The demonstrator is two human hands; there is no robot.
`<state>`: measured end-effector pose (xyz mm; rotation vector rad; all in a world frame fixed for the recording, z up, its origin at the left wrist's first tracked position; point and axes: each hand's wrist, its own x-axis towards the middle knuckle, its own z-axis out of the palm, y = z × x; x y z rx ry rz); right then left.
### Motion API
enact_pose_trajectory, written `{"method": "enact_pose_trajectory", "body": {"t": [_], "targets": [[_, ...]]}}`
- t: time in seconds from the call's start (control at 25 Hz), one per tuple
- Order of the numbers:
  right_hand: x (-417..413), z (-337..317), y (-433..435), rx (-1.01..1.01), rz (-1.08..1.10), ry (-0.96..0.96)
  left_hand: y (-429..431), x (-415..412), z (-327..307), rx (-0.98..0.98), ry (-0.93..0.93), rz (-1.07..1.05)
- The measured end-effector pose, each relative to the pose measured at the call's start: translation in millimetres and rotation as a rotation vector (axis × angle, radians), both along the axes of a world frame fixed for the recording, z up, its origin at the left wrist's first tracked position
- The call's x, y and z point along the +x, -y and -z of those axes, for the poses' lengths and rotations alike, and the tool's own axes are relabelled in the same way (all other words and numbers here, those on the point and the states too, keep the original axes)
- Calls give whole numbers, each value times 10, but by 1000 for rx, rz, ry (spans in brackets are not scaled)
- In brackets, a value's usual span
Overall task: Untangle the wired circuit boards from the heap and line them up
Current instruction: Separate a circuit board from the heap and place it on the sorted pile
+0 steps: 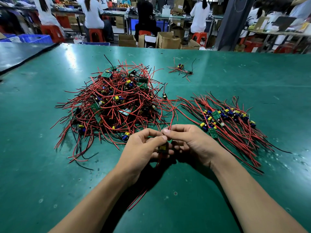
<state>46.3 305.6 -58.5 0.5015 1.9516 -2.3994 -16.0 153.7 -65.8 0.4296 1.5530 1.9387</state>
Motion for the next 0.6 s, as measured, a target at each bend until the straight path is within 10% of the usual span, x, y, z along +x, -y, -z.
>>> {"method": "enact_pose_trajectory", "body": {"t": [0.6], "targets": [[-26, 81, -71, 256, -42, -62, -35, 14, 13, -123, -74, 18]]}}
